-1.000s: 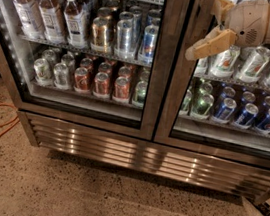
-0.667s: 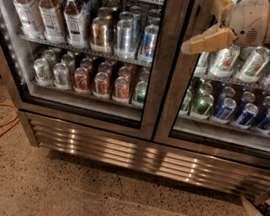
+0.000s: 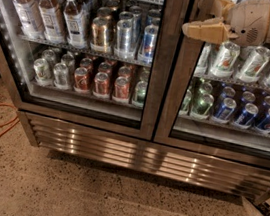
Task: Open right fridge door
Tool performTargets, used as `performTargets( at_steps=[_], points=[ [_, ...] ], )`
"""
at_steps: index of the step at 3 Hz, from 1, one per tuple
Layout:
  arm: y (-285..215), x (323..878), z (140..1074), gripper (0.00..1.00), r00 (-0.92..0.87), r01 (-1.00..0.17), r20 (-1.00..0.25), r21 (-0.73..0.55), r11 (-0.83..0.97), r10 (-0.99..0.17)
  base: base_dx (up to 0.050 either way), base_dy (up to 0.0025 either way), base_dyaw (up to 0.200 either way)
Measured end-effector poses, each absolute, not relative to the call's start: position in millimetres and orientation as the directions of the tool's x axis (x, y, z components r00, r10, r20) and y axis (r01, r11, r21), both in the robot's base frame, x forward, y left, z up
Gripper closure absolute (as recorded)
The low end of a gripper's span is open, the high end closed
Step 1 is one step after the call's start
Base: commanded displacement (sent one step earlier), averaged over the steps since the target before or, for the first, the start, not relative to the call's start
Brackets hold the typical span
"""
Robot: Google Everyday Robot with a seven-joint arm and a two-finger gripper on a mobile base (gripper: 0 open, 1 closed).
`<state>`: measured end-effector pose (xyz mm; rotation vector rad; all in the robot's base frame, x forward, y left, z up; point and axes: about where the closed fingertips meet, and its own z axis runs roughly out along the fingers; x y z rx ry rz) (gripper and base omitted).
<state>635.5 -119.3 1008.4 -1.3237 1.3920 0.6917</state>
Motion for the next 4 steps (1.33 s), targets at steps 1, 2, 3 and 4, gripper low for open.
performTargets(
  at_steps=[1, 2, 3, 4],
  points=[
    [-119.3, 635.5, 1008.4, 0.87, 0.157, -0.945, -0.927, -0.242, 0.222, -0.341, 0.0, 0.0, 0.0],
    [-119.2, 635.5, 1008.4, 1.0, 0.157, -0.945, -0.927, -0.242, 0.222, -0.341, 0.0, 0.0, 0.0],
    [-119.2, 635.6, 1008.4, 1.0, 0.157, -0.945, -0.927, -0.242, 0.222, -0.341, 0.0, 0.0, 0.0],
    [-119.2, 635.6, 1008.4, 0.8, 0.157, -0.945, -0.927, -0.242, 0.222, -0.341, 0.0, 0.0, 0.0]
  ],
)
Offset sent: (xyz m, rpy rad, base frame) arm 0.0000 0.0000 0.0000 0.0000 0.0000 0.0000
